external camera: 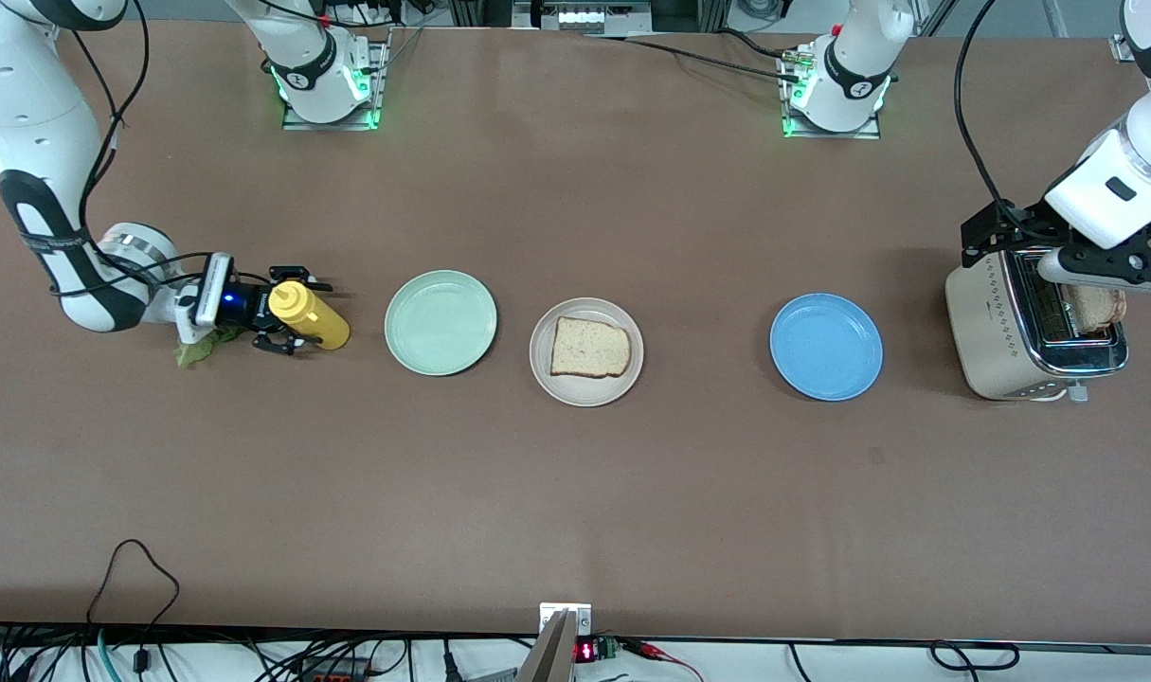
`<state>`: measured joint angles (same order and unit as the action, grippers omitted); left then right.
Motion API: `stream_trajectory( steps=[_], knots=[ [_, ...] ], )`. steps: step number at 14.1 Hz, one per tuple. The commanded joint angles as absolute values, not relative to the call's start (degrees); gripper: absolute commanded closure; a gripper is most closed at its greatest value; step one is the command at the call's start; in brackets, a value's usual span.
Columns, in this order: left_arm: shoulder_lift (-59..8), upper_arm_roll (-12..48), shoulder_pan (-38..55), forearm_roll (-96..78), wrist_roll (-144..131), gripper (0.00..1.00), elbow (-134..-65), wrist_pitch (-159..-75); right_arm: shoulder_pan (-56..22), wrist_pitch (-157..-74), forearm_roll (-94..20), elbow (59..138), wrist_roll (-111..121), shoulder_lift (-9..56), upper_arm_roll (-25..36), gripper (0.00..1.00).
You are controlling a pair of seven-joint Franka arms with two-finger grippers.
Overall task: Make sandwich in beige plate with both arms
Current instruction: 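Grasp the yellow mustard bottle with the right gripper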
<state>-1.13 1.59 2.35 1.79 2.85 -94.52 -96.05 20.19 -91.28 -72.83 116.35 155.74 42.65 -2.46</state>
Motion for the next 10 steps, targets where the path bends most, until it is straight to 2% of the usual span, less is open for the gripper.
stream_trajectory(
  steps=[1, 2, 3, 4, 7, 10],
  knots=[
    [-0.6, 1.6, 2.8, 1.2, 2.1, 0.00, -94.7, -95.7, 20.0, -90.2, -73.6, 115.6, 158.6, 43.2, -2.3, 0.52],
    [-0.6, 1.6, 2.8, 1.2, 2.1, 0.00, -94.7, -95.7, 19.9, -90.3, -73.6, 115.6, 158.6, 43.1, -2.2, 0.72],
    [-0.6, 1.6, 2.7, 1.1, 2.2, 0.00, -94.5, -95.7, 19.7, -90.5, -73.6, 115.4, 158.6, 42.9, -2.3, 0.80],
    [-0.6, 1.6, 2.6, 1.1, 2.2, 0.00, -94.5, -95.5, 19.5, -91.0, -73.7, 115.3, 158.5, 42.5, -2.3, 0.83],
    [-0.6, 1.5, 2.6, 1.2, 2.1, 0.00, -94.5, -95.5, 16.0, -94.1, -74.0, 111.9, 154.6, 41.1, -1.8, 0.85],
    [-0.6, 1.6, 2.6, 1.2, 2.1, 0.00, -94.4, -95.5, 10.1, -103.1, -73.8, 110.4, 144.8, 36.1, -1.8, 0.85]
  ],
)
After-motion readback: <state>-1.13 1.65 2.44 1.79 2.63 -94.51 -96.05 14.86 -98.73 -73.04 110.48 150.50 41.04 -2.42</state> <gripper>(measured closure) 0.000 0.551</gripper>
